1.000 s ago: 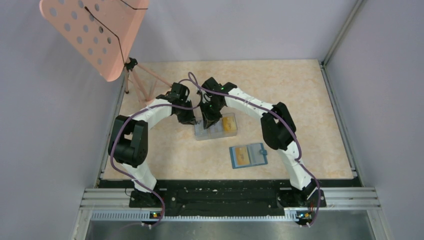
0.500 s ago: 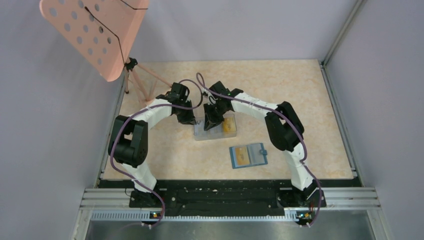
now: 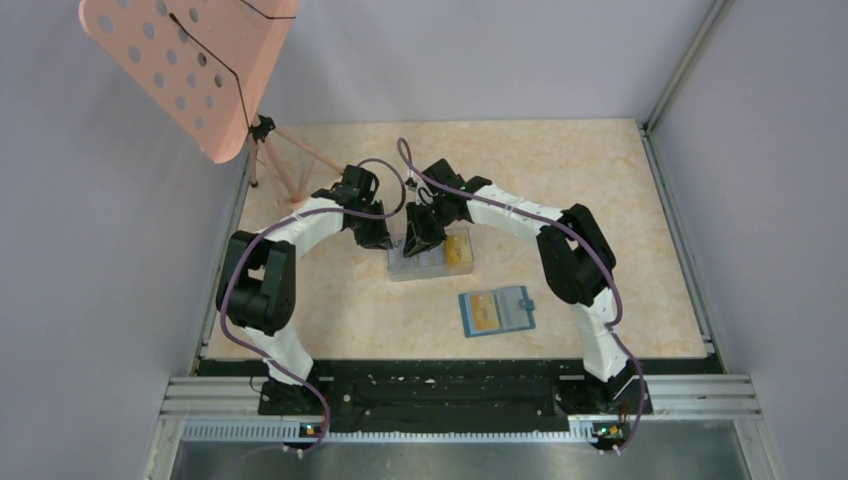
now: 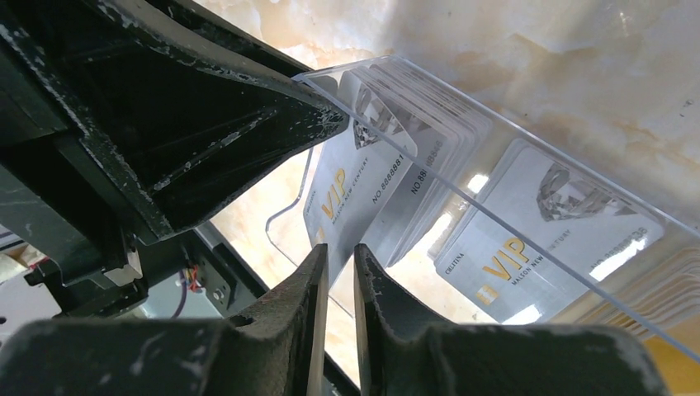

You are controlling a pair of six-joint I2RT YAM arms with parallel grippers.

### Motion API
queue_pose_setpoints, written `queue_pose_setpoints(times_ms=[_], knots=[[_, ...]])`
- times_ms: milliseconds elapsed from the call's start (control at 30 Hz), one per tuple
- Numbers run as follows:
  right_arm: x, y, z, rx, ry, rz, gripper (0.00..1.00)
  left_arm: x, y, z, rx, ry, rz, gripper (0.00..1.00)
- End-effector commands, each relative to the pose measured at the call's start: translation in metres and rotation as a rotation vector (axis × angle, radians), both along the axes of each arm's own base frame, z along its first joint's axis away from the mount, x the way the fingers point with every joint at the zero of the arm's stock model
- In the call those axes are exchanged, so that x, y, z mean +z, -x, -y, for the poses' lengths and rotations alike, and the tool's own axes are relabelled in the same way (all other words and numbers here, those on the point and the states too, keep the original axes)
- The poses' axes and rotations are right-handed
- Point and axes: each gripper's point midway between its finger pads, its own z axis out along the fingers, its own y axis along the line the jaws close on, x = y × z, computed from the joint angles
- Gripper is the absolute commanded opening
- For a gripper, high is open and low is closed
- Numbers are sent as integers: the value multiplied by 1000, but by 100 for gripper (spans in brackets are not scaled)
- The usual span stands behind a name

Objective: Put the credit cards into the card holder
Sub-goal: Pick up the credit card from the storage box.

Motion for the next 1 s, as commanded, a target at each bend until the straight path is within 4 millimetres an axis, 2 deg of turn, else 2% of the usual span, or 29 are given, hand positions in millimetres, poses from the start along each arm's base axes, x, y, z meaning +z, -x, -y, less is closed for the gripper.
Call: queue_pose_setpoints(times_ms=[0,67,200,333,467,700,967], knots=[[37,4,-26,50,-162,30,19,8,-1,8,-6,27,13,10],[38,4,-28,45,-182,25,22,8,-1,8,-6,26,13,10],[35,4,-31,39,-193,10,22,8,0,7,-6,24,13,10],[32,4,-32,33,-205,-9,15,10,-1,7,-5,24,21,10],[38,4,-33,18,-256,-21,9,12,-1,7,-7,28,26,11],[36,7,-32,-4,-300,-56,14,12,-1,8,-11,29,26,11],[47,7,-31,-36,-392,-57,15,16,-1,8,-9,32,34,11]])
